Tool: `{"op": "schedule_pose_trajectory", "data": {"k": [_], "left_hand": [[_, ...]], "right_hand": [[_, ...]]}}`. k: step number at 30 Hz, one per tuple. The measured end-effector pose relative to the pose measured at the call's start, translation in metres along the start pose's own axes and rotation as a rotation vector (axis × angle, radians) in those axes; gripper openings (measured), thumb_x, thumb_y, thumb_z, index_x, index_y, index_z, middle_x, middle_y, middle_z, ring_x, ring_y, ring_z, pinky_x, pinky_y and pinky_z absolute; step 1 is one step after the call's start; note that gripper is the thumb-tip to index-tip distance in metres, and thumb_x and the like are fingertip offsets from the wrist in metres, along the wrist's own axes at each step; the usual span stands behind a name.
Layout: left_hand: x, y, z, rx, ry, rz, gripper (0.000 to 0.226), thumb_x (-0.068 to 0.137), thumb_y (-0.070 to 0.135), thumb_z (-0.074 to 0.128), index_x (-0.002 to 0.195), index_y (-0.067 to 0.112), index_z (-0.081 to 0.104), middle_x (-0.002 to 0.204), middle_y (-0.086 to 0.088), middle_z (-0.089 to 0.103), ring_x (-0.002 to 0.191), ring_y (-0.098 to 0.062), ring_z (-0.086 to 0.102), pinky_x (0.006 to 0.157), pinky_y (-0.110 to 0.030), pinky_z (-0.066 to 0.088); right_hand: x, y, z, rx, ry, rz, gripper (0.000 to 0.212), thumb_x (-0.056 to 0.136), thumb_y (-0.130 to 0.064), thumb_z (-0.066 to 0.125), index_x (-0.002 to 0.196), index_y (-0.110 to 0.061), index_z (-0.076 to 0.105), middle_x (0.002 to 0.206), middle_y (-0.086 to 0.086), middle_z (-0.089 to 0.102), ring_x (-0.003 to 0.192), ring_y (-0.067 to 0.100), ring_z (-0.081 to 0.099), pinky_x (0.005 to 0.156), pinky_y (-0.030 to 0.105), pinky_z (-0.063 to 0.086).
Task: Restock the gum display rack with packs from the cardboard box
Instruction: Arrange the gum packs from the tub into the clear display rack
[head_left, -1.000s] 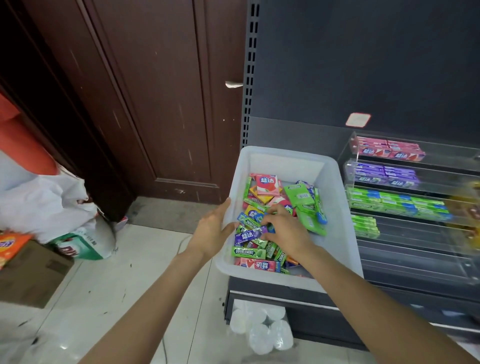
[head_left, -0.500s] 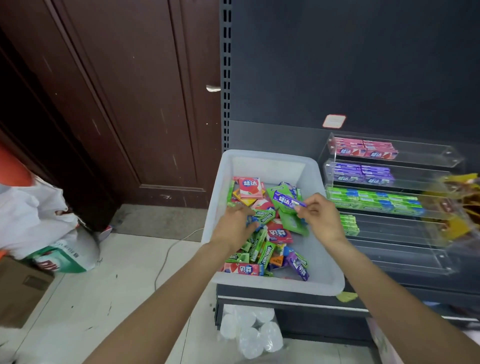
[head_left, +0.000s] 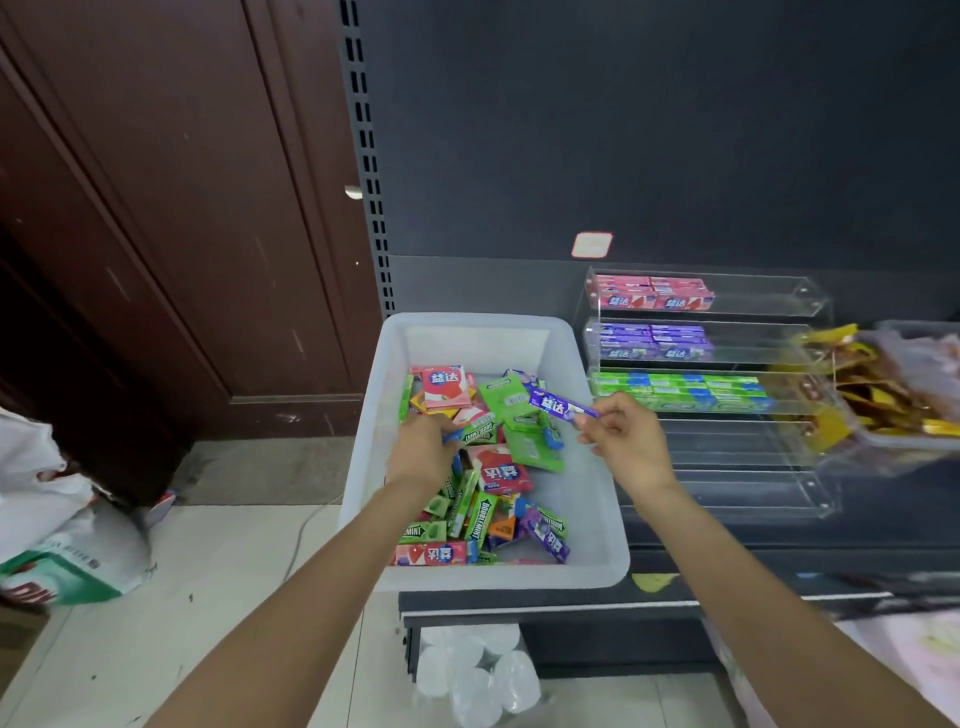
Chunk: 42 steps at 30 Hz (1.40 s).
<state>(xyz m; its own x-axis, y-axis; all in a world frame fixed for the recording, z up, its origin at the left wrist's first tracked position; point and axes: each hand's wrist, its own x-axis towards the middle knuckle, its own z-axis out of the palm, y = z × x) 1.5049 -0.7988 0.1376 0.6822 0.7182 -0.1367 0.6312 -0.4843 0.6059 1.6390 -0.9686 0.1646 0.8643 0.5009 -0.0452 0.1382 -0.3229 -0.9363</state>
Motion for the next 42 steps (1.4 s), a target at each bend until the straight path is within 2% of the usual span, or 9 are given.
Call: {"op": "schedule_pose_trajectory", "data": {"k": [6,9,13,16,21,29,34,38,42], "left_hand": [[-0.013,0.054,-0.005,-0.154,0.122,0.197,0.025,0.089,0.013,0.062,0.113,0.007,0.066,0.107,-0.008,0.068,0.084,-0.014,0.057,0.073,-0.013,0.038],[-0.017,0.094,0.008,-0.184,0.128,0.277,0.021,0.087,0.01,0.063,0.107,0.005,0.068,0.102,-0.011,0.067,0.083,-0.014,0.055,0.075,-0.016,0.039],[-0.017,0.147,0.037,-0.181,0.113,0.305,0.022,0.088,0.012,0.062,0.109,0.007,0.068,0.103,-0.012,0.064,0.088,-0.02,0.058,0.076,-0.017,0.038],[-0.015,0.178,0.063,-0.149,0.088,0.303,0.022,0.088,0.011,0.062,0.109,0.006,0.067,0.105,-0.011,0.064,0.08,-0.014,0.054,0.072,-0.011,0.034],[-0.013,0.204,0.104,-0.111,-0.007,0.256,0.023,0.087,0.011,0.064,0.11,0.008,0.067,0.111,-0.007,0.067,0.086,-0.014,0.057,0.075,-0.007,0.034],[-0.001,0.216,0.141,0.002,-0.085,0.22,0.022,0.09,0.01,0.06,0.11,0.009,0.067,0.116,-0.006,0.064,0.101,-0.02,0.059,0.081,-0.012,0.035],[0.005,0.212,0.161,0.147,-0.147,0.241,0.024,0.09,0.012,0.059,0.112,0.016,0.068,0.115,-0.007,0.065,0.1,-0.021,0.06,0.09,-0.028,0.047],[0.007,0.207,0.163,0.275,-0.206,0.311,0.028,0.094,0.015,0.053,0.119,0.021,0.064,0.119,0.0,0.063,0.116,-0.019,0.046,0.099,-0.028,0.036],[0.007,0.2,0.153,0.395,-0.247,0.345,0.029,0.095,0.021,0.05,0.122,0.027,0.061,0.122,0.003,0.062,0.114,-0.02,0.043,0.099,-0.033,0.035]], "right_hand": [[0.008,0.001,-0.049,0.037,0.021,-0.01,0.019,0.086,-0.013,0.066,0.076,-0.02,0.051,0.084,0.013,0.069,0.075,0.023,0.066,0.074,0.037,0.05],[0.016,0.004,-0.084,0.077,0.033,-0.021,0.018,0.087,-0.009,0.063,0.078,-0.02,0.052,0.08,0.014,0.066,0.074,0.025,0.062,0.077,0.042,0.05],[0.032,0.016,-0.137,0.061,0.026,-0.054,0.018,0.089,-0.009,0.061,0.079,-0.022,0.054,0.073,0.007,0.064,0.073,0.021,0.061,0.075,0.041,0.051],[0.046,0.029,-0.173,0.047,0.022,-0.054,0.017,0.09,-0.01,0.059,0.081,-0.023,0.055,0.076,0.004,0.064,0.074,0.016,0.06,0.073,0.036,0.051],[0.065,0.055,-0.216,0.016,-0.012,-0.042,0.004,0.09,-0.011,0.059,0.093,-0.012,0.057,0.087,0.005,0.065,0.081,0.018,0.063,0.073,0.035,0.052],[0.082,0.075,-0.237,0.007,-0.067,-0.025,0.007,0.09,-0.012,0.059,0.097,-0.011,0.056,0.089,0.002,0.065,0.081,0.017,0.064,0.073,0.033,0.053],[0.088,0.084,-0.242,0.003,-0.079,-0.025,0.008,0.091,-0.011,0.058,0.098,-0.008,0.056,0.089,0.0,0.065,0.077,0.013,0.065,0.07,0.026,0.053],[0.09,0.089,-0.243,0.006,-0.083,-0.017,0.008,0.091,-0.011,0.058,0.098,-0.008,0.056,0.088,0.001,0.065,0.075,0.01,0.064,0.067,0.023,0.052],[0.091,0.092,-0.237,0.012,-0.086,-0.01,0.007,0.091,-0.012,0.058,0.098,-0.011,0.057,0.087,0.002,0.066,0.075,0.012,0.065,0.068,0.024,0.053]]}}
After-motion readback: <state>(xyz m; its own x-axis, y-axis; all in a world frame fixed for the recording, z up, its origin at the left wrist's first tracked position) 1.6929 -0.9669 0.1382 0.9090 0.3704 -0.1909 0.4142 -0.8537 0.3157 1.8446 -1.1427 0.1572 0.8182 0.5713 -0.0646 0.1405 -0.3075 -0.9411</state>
